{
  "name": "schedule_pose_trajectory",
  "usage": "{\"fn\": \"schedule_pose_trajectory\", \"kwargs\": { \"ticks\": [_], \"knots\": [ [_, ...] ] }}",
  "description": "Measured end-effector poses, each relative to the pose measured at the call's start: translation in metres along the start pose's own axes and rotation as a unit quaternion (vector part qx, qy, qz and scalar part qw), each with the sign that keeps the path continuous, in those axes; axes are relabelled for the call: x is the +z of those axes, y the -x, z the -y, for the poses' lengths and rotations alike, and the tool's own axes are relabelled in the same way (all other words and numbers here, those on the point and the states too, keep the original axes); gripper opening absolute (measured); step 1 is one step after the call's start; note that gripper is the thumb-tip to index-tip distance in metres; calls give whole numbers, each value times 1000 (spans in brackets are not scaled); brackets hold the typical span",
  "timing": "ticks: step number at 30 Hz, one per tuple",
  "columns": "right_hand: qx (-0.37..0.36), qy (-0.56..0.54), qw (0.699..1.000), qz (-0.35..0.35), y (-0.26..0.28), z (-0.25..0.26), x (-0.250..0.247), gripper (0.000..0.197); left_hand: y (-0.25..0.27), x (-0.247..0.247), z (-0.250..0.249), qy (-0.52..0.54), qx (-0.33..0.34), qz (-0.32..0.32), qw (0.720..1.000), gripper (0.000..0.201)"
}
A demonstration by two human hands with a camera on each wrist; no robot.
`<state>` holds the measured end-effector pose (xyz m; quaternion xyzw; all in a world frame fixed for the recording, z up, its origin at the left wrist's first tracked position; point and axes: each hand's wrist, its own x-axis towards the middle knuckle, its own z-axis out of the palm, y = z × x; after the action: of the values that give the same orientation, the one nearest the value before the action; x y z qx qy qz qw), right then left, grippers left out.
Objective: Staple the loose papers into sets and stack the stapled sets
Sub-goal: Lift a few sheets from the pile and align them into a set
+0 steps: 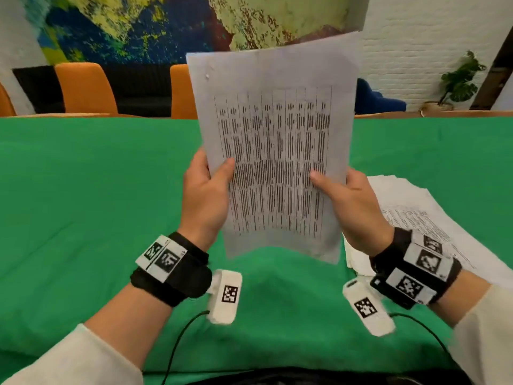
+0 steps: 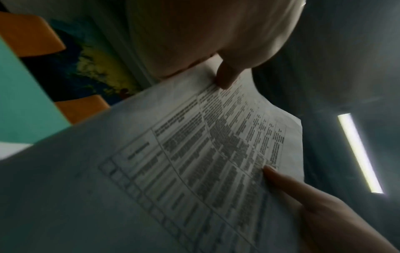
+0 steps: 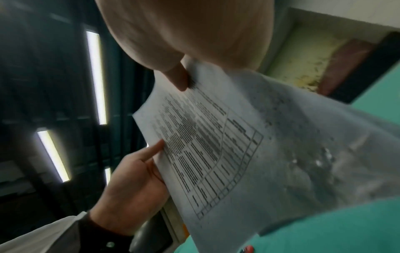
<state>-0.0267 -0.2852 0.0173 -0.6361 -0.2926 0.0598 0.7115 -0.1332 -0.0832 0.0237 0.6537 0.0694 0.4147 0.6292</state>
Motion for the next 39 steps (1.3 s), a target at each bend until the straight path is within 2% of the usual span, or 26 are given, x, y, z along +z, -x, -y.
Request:
{"fn": "schedule_pose_trajectory", "kwargs": {
  "ticks": [2, 4, 6, 8, 12, 14, 17, 21, 24, 27, 29, 31, 32, 33, 34, 36, 37, 38, 39],
  "knots": [
    [-38, -14, 999, -14, -6, 4, 5, 18, -1, 6, -6, 27, 40, -14, 999, 28],
    [-36, 5, 999, -21, -6, -11, 8, 17, 5, 8, 4, 16, 42, -28, 999, 28],
    [-4, 51, 999, -12, -1, -36, 9, 16, 19, 8, 24, -11, -2, -26, 1000, 25],
    [36, 69, 997, -5, 5, -52, 9, 17, 33, 7, 41, -57, -63, 7, 996, 20],
    [72, 58, 996, 10, -2, -41, 1, 20, 22, 2, 41, -91, -105, 60, 988, 20],
    [122, 40, 991, 30, -7, -36, -7, 16, 9, -5, 37, -115, -148, 90, 978, 21],
    [236, -11, 970, 54, -4, -42, -18, 22, 7, -16, 41, -111, -266, 135, 948, 22],
    [305, -70, 948, 49, 5, -56, -24, 24, 32, -24, 50, -85, -335, 161, 925, 22],
    [327, -81, 941, 45, 6, -69, -25, 24, 47, -26, 56, -72, -351, 172, 918, 24],
    [325, -49, 942, 63, 8, -77, -28, 28, 40, -38, 52, -124, -346, 161, 916, 19],
    [330, -34, 941, 72, 10, -80, -32, 28, 21, -54, 47, -183, -324, 127, 920, 17],
    [344, -31, 934, 89, 12, -82, -35, 29, 0, -77, 42, -281, -262, 83, 919, 12],
    [352, -35, 930, 98, 13, -83, -36, 30, -11, -92, 42, -364, -216, 77, 903, 12],
    [359, -42, 927, 102, 14, -85, -36, 30, -19, -104, 40, -463, -177, 89, 864, 21],
    [364, -49, 924, 105, 14, -86, -37, 31, -25, -115, 42, -551, -160, 112, 812, 31],
    [365, -56, 923, 111, 14, -88, -37, 33, -30, -125, 46, -647, -194, 182, 715, 42],
    [363, -58, 923, 117, 15, -88, -36, 34, -29, -126, 50, -665, -221, 226, 677, 40],
    [360, -59, 923, 121, 15, -88, -37, 34, -27, -125, 55, -671, -240, 263, 651, 38],
    [358, -64, 923, 124, 15, -88, -37, 34, -26, -123, 59, -672, -249, 286, 636, 36]
  ]
}}
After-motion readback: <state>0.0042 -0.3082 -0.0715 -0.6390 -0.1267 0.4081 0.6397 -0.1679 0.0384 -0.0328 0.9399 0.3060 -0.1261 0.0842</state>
